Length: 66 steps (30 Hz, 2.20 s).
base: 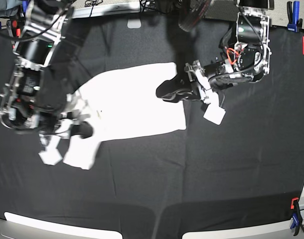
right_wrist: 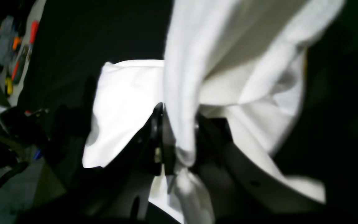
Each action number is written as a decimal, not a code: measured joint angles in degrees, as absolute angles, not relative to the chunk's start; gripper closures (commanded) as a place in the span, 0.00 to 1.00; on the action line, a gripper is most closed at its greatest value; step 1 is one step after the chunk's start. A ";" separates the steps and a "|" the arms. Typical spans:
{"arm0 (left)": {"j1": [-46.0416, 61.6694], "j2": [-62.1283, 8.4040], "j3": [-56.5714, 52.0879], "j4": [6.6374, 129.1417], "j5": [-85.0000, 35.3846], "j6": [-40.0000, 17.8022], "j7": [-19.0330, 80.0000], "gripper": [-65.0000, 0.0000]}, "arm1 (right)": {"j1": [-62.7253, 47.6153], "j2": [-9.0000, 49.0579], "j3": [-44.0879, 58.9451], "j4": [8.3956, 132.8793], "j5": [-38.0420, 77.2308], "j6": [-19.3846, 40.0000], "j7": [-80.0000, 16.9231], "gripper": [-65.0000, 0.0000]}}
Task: Layout the t-shirt on the table in an organized manner, then fold the t-shirt properly
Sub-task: 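Lift the strip end with the right gripper and fold it toward the left gripper, then release the shirt and raise both grippers above the folded bundle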
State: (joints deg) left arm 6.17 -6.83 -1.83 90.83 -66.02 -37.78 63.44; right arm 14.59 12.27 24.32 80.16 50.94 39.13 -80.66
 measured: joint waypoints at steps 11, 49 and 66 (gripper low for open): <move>6.17 -6.85 -1.83 90.83 -63.57 -37.78 63.48 0.69 | 10.61 4.71 23.24 82.65 49.47 39.18 -80.64 1.00; 6.37 -6.87 -1.83 90.87 -36.05 -29.63 62.57 0.69 | 6.57 -8.75 23.35 89.27 56.86 39.03 -80.84 0.63; 6.17 -6.83 -1.83 110.45 -14.87 -20.71 59.46 0.69 | 6.52 -8.75 12.43 89.34 76.62 39.40 -80.88 0.63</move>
State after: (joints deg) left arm 6.17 -6.83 -1.83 110.45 -14.87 -20.71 59.46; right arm 6.52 -8.75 12.43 89.34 76.62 39.40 -80.88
